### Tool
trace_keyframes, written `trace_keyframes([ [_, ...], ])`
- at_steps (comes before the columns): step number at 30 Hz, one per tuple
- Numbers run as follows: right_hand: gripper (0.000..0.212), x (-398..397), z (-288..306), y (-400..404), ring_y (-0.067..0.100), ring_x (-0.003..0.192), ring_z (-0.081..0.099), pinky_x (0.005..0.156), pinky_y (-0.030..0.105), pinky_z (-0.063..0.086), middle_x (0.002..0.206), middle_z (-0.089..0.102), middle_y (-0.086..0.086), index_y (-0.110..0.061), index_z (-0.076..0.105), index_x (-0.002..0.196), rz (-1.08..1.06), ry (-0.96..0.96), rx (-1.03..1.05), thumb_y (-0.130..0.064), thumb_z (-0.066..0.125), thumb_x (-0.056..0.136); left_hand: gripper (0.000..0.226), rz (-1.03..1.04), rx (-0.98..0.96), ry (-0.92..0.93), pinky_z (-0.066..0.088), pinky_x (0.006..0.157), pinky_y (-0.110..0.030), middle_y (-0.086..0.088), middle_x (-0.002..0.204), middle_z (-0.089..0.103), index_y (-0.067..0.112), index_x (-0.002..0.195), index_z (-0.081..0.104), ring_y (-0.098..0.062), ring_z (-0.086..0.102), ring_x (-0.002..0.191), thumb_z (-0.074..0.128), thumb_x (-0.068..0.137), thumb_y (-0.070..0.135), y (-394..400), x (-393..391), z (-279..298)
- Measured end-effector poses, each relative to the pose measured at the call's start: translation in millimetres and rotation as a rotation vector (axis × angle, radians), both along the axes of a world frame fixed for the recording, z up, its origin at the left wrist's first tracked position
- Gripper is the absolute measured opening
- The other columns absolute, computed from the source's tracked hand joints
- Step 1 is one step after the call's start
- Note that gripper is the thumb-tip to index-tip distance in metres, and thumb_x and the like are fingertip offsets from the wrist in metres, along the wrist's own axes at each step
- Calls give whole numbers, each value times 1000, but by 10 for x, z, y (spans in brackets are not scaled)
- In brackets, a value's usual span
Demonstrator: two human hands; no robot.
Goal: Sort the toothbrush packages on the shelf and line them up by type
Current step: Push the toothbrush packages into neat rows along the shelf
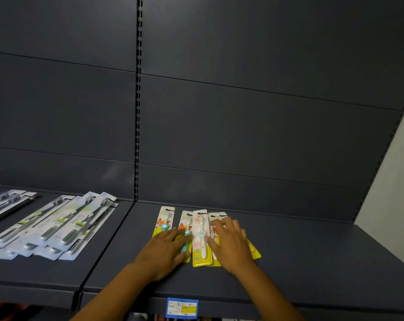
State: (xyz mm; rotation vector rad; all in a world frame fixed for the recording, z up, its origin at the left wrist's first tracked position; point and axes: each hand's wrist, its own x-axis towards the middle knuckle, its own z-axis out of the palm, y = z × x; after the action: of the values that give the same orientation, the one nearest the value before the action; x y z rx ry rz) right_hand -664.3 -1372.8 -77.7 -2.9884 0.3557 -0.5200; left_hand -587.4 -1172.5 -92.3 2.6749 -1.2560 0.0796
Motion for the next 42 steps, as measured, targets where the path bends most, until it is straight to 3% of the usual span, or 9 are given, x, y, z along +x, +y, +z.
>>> trace_keyframes([
  [5, 57, -127, -213, -427, 17, 148, 12, 117, 40, 17, 160, 19, -10, -49, 26, 147, -3, 182, 137, -69, 20, 93, 86, 60, -1, -43, 17, 119, -32, 8, 160, 22, 40, 151, 20, -15, 22, 147, -2, 75, 75, 114, 66, -51],
  [10, 54, -212, -297, -469, 18, 149, 13, 118, 38, 20, 161, 20, -7, -41, 21, 151, -106, 136, 153, -55, 27, 99, 88, 133, 32, -30, 20, 118, -33, 8, 159, 24, 39, 151, 23, -15, 25, 146, -1, 73, 72, 222, 165, -78],
  [14, 54, -211, -244, -449, 20, 149, 12, 121, 39, 13, 162, 17, -4, -37, 19, 152, -136, 111, 136, -52, 28, 101, 71, 162, -10, -27, 21, 117, -34, 4, 157, 28, 35, 150, 25, -17, 29, 144, 20, 87, 67, 177, 134, -35],
  [18, 79, -147, -197, -318, 14, 150, 5, 122, 41, 4, 162, 15, -10, -46, 20, 149, 16, 68, 140, -82, 7, 80, 67, 52, -88, -12, 16, 118, -40, 9, 158, 23, 46, 149, 18, -15, 22, 146, 19, 86, 70, -35, -5, 13],
  [22, 87, -109, -247, -229, 13, 151, 1, 122, 43, -1, 162, 12, -11, -51, 22, 147, 69, 119, 144, -82, -6, 70, 66, 8, -19, 16, 7, 118, -52, 16, 159, 14, 56, 146, 8, -13, 9, 149, 6, 83, 75, -200, -58, -46],
  [29, 49, -100, -267, -237, 13, 150, 5, 121, 47, 2, 161, 18, -9, -51, 26, 146, -18, 163, 162, -62, 25, 98, 80, 57, -2, 52, 5, 117, -55, 17, 159, 16, 55, 146, 11, -10, 6, 149, -4, 71, 79, -42, 38, -110],
  [36, 77, -1, -254, -78, 15, 150, 7, 121, 43, 3, 161, 19, -8, -49, 24, 147, 23, 139, 174, -77, 1, 80, 60, 40, 37, 51, 8, 117, -57, 16, 161, 11, 61, 140, -8, -11, 5, 149, 0, 82, 74, -89, 88, -78],
  [40, 92, -45, -185, -292, 13, 150, 8, 122, 43, 3, 161, 18, -11, -51, 24, 146, 4, 43, 195, -88, -7, 68, 58, 124, -128, -120, 14, 117, -49, 10, 158, 27, 57, 146, 7, -17, 21, 147, 13, 89, 68, 83, 216, -142],
  [42, 103, -105, -180, -454, 14, 150, 8, 121, 47, 4, 161, 17, -11, -51, 25, 146, -45, 64, 191, -92, -12, 59, 65, 159, -99, -94, 9, 119, -46, 10, 160, 20, 55, 147, 8, -18, 12, 150, 13, 86, 77, 251, 304, -175],
])
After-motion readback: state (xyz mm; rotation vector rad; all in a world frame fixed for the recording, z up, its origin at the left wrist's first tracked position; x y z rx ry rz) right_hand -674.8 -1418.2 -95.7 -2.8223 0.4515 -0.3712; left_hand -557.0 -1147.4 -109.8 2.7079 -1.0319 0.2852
